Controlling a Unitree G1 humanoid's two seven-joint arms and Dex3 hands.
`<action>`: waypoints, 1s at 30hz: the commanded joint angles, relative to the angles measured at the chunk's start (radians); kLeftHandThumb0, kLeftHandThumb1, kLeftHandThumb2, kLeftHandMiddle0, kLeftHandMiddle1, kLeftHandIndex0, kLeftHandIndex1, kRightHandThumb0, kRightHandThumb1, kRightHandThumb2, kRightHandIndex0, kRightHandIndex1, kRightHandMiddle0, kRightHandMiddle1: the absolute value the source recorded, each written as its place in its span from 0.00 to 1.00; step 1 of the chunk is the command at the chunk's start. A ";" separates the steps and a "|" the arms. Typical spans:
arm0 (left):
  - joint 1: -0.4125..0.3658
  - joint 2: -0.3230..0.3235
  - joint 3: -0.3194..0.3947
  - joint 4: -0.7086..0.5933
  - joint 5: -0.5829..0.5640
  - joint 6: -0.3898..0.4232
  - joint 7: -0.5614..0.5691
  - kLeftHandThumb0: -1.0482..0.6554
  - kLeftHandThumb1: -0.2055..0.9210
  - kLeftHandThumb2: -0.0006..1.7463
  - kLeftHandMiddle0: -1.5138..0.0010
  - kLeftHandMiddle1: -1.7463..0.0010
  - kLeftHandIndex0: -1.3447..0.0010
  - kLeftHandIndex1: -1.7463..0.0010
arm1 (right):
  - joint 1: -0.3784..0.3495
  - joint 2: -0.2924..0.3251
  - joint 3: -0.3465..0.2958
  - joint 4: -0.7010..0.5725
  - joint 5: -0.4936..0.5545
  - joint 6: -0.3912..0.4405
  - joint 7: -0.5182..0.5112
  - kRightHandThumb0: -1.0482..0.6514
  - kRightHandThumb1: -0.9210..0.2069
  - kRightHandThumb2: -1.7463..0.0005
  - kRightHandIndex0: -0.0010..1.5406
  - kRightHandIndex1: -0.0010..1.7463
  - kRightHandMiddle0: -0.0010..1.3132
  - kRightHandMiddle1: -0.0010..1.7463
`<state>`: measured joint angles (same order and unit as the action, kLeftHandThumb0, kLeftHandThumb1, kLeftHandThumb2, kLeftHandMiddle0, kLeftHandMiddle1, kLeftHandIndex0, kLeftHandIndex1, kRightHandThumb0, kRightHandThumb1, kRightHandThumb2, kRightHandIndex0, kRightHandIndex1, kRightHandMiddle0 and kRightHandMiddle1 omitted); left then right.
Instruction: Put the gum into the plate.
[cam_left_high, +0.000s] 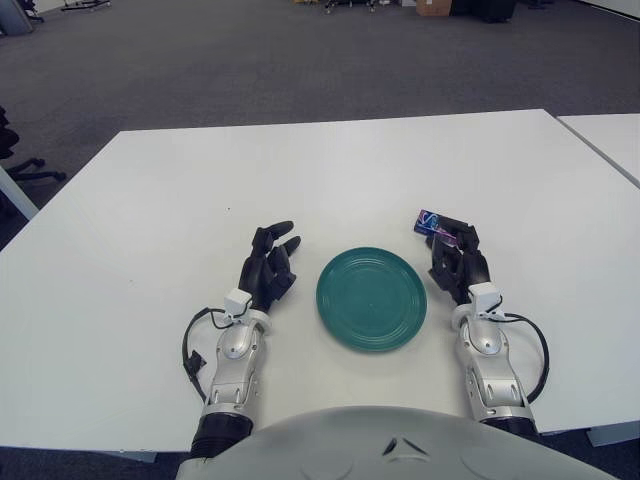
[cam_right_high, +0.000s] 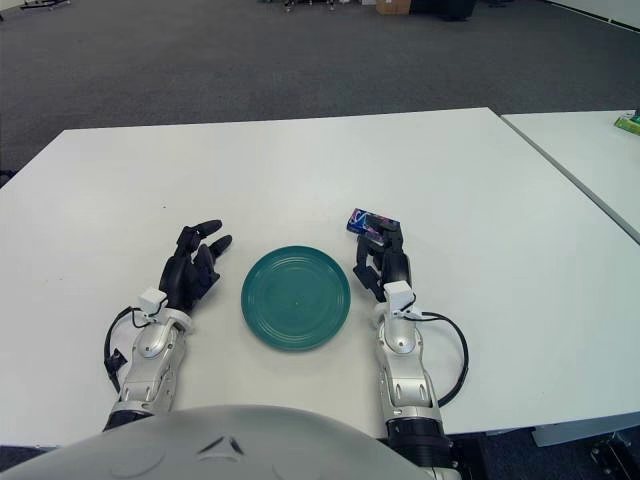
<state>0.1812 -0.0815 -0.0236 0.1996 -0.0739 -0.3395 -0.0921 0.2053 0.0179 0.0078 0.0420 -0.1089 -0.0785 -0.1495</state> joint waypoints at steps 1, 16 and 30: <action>0.015 0.005 -0.004 0.017 -0.008 0.032 -0.011 0.13 1.00 0.48 0.72 0.68 0.95 0.40 | 0.043 0.005 0.002 0.045 0.000 0.070 0.006 0.26 0.00 0.56 0.28 0.28 0.02 0.54; 0.018 0.002 -0.002 0.017 -0.036 0.036 -0.030 0.13 1.00 0.45 0.72 0.68 0.92 0.40 | 0.149 -0.026 0.076 -0.508 -0.126 0.247 0.022 0.25 0.00 0.59 0.25 0.25 0.01 0.54; 0.014 -0.003 -0.015 0.011 -0.015 0.041 -0.011 0.14 1.00 0.45 0.73 0.67 0.91 0.40 | 0.046 -0.174 0.087 -0.512 -0.447 0.115 -0.027 0.23 0.00 0.62 0.26 0.23 0.02 0.56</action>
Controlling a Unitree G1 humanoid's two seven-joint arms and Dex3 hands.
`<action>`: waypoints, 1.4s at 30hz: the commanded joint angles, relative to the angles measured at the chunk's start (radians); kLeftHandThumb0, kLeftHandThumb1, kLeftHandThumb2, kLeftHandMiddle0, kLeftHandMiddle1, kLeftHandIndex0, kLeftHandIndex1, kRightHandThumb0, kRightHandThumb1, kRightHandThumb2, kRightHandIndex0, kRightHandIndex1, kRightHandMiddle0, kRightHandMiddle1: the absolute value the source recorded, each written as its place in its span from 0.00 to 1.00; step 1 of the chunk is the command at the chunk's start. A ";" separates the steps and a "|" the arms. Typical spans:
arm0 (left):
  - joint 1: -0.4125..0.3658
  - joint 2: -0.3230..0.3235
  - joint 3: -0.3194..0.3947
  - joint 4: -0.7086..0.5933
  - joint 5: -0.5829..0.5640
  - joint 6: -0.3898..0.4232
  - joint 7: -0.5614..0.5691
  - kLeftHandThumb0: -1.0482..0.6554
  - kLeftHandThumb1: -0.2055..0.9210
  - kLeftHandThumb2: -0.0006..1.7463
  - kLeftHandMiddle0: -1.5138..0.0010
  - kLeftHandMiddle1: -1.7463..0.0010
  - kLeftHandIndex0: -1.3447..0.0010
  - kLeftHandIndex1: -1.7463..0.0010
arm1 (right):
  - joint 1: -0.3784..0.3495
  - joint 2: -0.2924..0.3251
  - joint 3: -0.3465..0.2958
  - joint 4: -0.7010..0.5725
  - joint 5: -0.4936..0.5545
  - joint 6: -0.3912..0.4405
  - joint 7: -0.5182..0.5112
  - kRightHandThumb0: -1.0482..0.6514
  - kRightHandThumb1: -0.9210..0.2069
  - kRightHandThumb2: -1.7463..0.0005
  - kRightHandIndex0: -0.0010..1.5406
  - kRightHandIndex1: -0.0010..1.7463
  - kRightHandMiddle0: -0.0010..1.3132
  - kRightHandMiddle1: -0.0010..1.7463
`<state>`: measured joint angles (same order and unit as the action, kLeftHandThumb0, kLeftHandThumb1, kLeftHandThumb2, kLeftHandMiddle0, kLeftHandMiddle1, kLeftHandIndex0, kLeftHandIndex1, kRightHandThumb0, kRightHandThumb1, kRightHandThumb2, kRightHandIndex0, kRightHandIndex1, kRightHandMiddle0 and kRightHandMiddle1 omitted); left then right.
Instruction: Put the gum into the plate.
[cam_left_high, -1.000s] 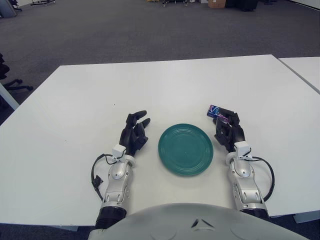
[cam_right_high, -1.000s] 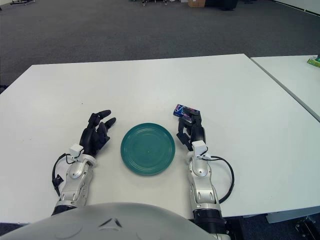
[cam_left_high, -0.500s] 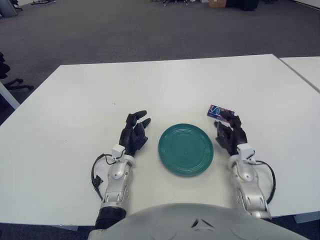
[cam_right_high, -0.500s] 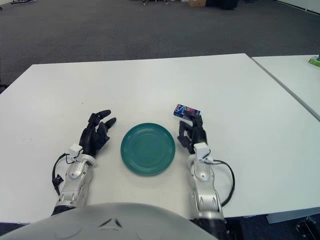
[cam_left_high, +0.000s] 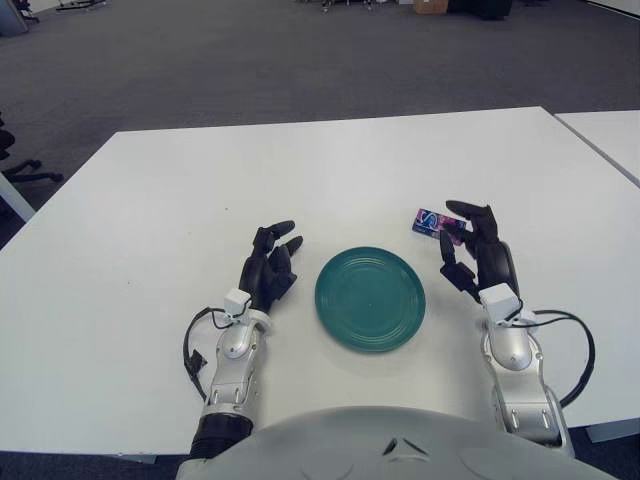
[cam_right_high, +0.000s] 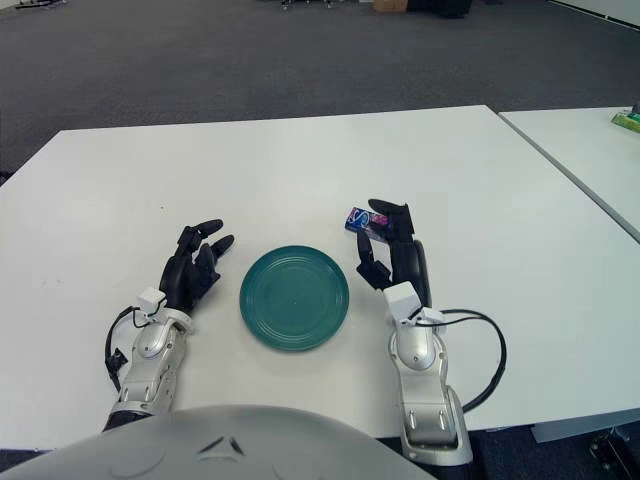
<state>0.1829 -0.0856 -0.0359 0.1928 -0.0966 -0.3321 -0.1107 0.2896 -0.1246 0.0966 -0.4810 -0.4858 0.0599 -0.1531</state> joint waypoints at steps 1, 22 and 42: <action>0.012 0.001 -0.004 0.016 0.009 0.035 0.007 0.14 1.00 0.44 0.73 0.67 0.91 0.40 | -0.054 -0.044 0.000 0.016 -0.115 -0.022 -0.034 0.23 0.00 0.62 0.26 0.23 0.02 0.56; 0.035 0.019 -0.028 -0.035 0.035 0.062 0.002 0.20 1.00 0.42 0.75 0.68 0.94 0.42 | -0.462 -0.172 0.143 0.683 -0.420 0.113 -0.091 0.21 0.00 0.70 0.20 0.12 0.00 0.47; 0.054 0.029 -0.041 -0.089 0.038 0.094 0.001 0.22 1.00 0.42 0.74 0.67 0.95 0.42 | -0.565 -0.193 0.233 0.944 -0.348 0.080 -0.029 0.22 0.00 0.72 0.22 0.10 0.00 0.43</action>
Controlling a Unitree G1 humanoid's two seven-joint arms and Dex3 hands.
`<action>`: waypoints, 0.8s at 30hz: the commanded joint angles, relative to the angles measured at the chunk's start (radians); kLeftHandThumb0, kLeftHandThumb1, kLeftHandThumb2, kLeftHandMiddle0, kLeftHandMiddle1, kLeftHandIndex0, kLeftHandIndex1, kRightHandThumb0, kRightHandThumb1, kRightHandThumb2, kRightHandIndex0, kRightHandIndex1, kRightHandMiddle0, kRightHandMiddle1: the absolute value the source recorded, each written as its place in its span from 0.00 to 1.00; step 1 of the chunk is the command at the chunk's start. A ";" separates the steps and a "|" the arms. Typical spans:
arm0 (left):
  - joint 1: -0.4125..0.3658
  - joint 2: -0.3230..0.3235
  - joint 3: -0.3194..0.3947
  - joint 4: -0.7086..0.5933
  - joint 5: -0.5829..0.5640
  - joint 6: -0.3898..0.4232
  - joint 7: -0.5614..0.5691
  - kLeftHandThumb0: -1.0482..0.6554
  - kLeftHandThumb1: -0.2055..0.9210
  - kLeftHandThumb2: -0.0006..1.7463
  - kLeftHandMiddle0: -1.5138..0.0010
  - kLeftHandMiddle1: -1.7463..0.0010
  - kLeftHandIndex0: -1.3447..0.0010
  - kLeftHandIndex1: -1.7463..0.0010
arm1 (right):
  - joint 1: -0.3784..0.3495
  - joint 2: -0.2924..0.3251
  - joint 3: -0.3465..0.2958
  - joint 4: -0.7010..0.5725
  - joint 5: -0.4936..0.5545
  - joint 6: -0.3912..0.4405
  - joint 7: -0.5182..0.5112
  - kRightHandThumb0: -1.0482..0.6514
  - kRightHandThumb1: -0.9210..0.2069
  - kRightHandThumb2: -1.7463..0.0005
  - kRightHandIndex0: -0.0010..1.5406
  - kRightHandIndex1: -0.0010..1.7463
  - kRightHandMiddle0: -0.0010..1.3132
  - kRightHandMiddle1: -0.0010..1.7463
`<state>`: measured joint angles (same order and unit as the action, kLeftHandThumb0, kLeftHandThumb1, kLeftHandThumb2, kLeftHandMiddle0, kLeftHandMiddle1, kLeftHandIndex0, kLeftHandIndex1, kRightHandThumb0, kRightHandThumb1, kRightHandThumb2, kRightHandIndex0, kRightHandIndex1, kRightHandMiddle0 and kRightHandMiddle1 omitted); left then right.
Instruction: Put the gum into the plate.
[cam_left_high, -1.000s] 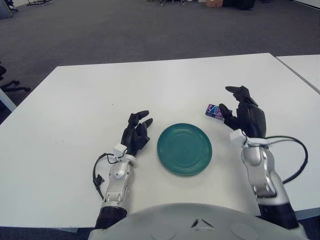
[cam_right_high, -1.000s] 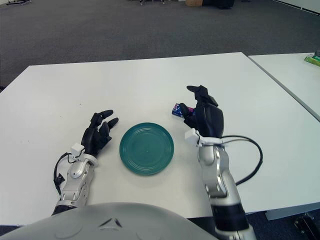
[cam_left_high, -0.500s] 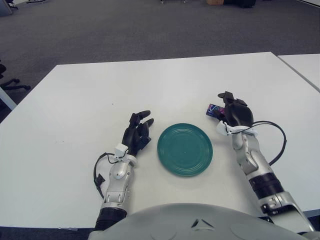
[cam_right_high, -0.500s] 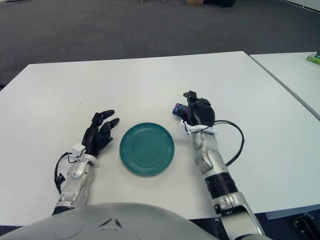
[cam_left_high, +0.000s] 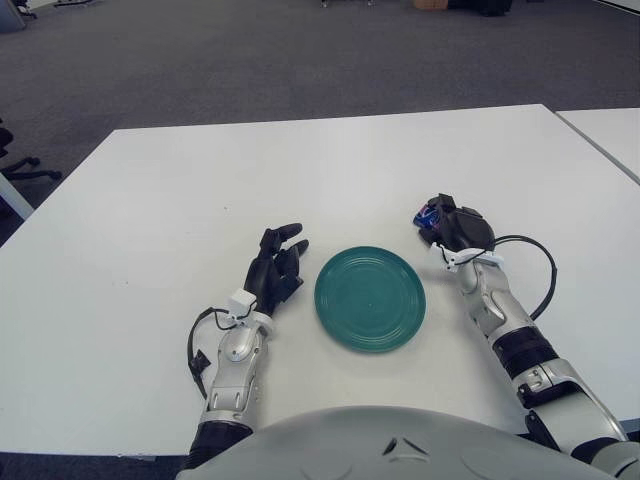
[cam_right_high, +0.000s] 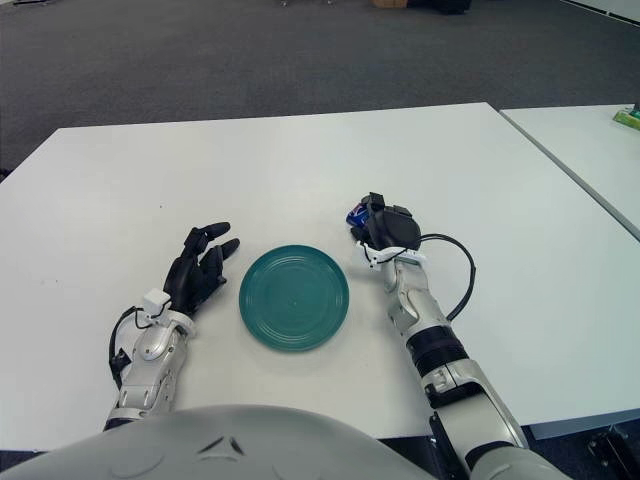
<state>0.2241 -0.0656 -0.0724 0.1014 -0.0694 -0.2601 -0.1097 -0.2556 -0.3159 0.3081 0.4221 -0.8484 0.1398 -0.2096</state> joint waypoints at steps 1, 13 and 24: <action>0.013 0.009 -0.005 0.002 0.012 0.022 0.001 0.22 1.00 0.42 0.74 0.67 0.95 0.42 | -0.021 -0.002 0.026 0.048 0.015 0.000 0.029 0.22 0.00 0.73 0.22 0.10 0.00 0.42; 0.004 0.007 -0.012 0.006 0.021 0.026 0.007 0.20 1.00 0.43 0.74 0.67 0.95 0.41 | -0.016 -0.028 0.089 0.073 -0.003 0.032 0.090 0.22 0.00 0.73 0.24 0.10 0.00 0.37; -0.011 -0.004 -0.011 0.020 0.025 0.007 0.010 0.20 1.00 0.43 0.74 0.66 0.95 0.41 | -0.022 -0.103 0.129 -0.024 0.005 0.139 0.367 0.19 0.00 0.71 0.30 0.18 0.00 0.43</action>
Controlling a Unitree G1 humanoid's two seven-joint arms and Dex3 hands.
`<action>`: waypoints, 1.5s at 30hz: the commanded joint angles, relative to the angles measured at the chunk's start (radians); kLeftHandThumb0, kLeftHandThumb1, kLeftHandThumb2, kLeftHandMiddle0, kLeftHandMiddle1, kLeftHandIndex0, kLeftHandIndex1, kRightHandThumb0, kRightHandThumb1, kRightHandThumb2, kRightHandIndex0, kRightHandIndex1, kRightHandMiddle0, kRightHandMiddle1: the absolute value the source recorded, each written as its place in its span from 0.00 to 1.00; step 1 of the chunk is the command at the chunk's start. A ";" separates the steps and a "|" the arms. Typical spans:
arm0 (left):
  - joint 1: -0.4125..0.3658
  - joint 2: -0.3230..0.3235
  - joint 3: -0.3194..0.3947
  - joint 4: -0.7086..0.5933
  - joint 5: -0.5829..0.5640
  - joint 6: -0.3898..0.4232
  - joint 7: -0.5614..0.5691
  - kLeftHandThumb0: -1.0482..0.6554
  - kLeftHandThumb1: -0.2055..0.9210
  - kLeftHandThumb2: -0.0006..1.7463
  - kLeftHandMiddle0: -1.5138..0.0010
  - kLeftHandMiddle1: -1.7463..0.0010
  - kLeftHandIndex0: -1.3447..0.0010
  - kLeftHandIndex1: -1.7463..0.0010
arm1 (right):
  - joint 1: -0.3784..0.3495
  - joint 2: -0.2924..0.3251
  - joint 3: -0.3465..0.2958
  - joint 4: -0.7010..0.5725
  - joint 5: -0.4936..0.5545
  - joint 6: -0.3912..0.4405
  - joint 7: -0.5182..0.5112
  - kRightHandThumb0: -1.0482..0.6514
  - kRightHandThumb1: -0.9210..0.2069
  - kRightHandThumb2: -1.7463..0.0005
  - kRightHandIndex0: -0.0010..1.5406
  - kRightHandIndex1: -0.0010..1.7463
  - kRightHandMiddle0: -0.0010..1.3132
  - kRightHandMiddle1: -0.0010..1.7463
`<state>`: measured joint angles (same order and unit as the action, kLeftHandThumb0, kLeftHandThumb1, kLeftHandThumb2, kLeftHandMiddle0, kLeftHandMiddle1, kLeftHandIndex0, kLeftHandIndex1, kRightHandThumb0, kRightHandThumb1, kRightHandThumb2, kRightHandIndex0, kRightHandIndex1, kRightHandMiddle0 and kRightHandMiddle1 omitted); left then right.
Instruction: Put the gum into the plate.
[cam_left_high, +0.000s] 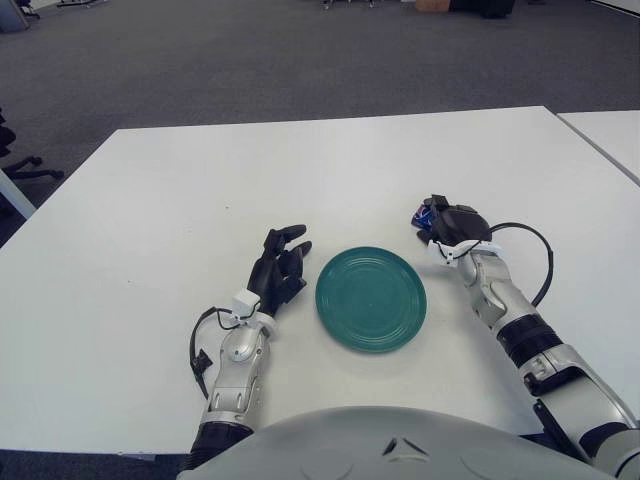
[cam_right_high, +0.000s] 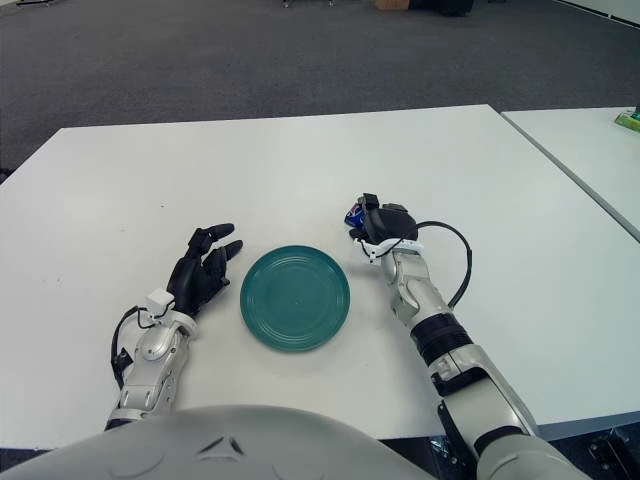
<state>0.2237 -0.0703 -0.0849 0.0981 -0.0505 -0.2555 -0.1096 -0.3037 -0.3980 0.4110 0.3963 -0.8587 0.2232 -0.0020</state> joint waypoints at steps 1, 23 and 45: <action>-0.012 -0.001 0.001 0.027 0.007 -0.001 0.010 0.20 1.00 0.43 0.74 0.66 0.95 0.41 | 0.023 -0.025 0.028 -0.003 0.019 0.065 0.187 0.19 0.00 0.71 0.30 0.26 0.01 0.48; 0.009 -0.041 -0.008 -0.001 -0.004 -0.018 0.013 0.20 1.00 0.42 0.74 0.65 0.94 0.41 | 0.021 -0.050 -0.002 -0.022 0.099 0.199 0.468 0.38 0.24 0.50 0.42 0.88 0.28 1.00; 0.032 -0.046 -0.008 -0.034 -0.040 -0.031 0.022 0.21 1.00 0.40 0.74 0.65 0.93 0.41 | 0.073 -0.024 -0.060 0.002 0.204 -0.001 0.253 0.37 0.32 0.42 0.62 1.00 0.33 1.00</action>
<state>0.2508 -0.1097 -0.0958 0.0817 -0.0920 -0.2772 -0.0989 -0.3258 -0.4583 0.3194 0.3294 -0.6949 0.2530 0.2451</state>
